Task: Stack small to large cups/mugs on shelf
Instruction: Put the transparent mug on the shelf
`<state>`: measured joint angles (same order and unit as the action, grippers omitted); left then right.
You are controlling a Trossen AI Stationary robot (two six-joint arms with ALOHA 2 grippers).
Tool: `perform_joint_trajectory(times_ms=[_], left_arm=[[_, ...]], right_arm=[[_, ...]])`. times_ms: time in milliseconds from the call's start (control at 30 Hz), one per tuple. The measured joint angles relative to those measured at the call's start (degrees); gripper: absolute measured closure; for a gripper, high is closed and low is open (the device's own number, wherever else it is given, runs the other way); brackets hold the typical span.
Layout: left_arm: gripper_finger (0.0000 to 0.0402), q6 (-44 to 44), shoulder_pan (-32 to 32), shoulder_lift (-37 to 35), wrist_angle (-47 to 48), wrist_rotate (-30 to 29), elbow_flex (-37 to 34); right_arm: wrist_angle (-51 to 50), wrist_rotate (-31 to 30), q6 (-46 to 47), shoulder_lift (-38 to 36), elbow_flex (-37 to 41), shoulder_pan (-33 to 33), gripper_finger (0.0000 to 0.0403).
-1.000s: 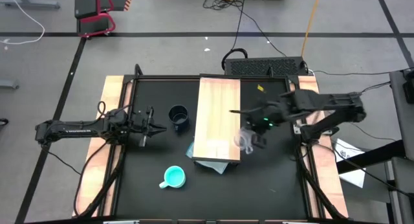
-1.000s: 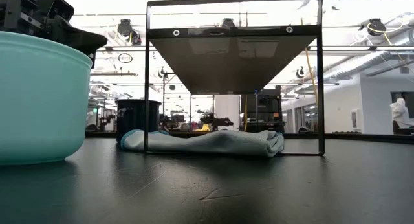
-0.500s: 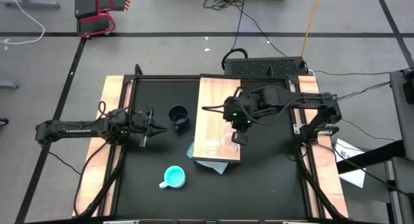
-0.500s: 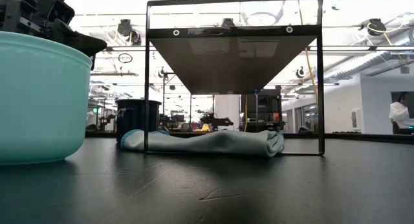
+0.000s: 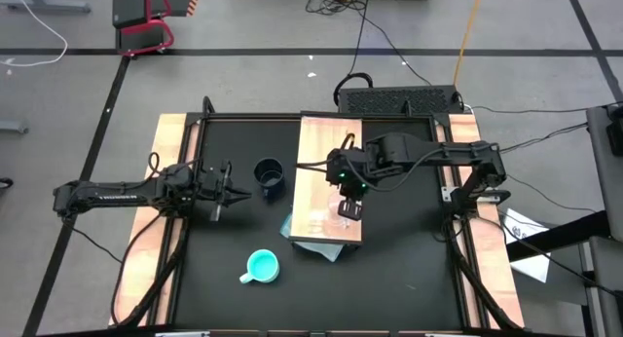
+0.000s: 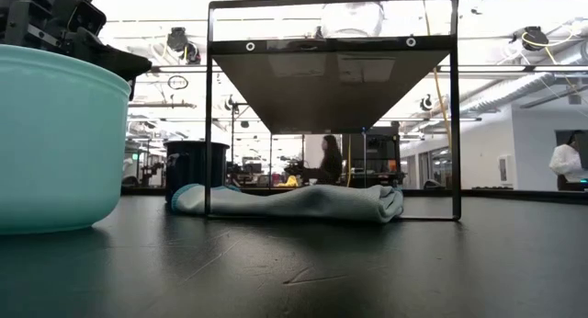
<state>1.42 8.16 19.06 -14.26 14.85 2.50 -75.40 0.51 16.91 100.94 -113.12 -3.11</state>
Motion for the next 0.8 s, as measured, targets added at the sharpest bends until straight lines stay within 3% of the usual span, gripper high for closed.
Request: perform_joint_trajectory(times_ms=[800], left_arm=[[0.0369,0.0,0.0,0.0,0.0,0.0,0.0]], right_arm=[[2.4,-2.1,2.8,0.0,1.2,-3.7,0.0403]])
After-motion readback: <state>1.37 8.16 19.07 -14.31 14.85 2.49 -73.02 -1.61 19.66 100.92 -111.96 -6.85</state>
